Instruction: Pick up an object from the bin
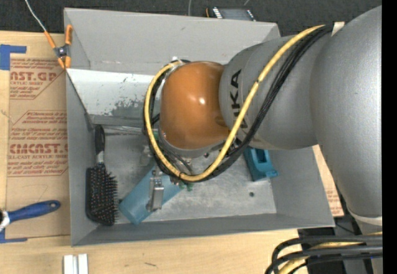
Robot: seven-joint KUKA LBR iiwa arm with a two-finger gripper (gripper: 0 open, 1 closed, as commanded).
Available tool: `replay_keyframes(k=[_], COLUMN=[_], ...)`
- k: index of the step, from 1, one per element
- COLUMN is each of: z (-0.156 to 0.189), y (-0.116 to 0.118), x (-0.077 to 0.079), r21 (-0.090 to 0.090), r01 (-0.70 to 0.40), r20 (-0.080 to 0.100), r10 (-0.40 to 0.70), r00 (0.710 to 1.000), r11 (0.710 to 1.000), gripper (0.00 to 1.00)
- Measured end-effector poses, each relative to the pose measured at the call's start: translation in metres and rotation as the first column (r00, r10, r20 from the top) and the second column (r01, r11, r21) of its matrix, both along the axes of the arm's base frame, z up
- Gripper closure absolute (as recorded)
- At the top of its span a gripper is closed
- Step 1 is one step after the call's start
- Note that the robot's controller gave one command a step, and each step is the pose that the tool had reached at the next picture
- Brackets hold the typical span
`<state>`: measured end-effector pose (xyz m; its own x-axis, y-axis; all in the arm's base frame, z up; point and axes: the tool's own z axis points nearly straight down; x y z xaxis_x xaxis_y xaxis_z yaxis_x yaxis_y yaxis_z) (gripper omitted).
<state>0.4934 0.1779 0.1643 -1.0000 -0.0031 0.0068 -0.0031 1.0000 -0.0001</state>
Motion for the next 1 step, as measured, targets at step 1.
replay_keyframes(k=[1], z=[-0.0004], y=[-0.0312], x=[0.0150], r21=[0.000], r01=[0.008], r20=[0.001], r10=[-0.008], r00=[1.000], r11=[1.000], gripper=[0.00])
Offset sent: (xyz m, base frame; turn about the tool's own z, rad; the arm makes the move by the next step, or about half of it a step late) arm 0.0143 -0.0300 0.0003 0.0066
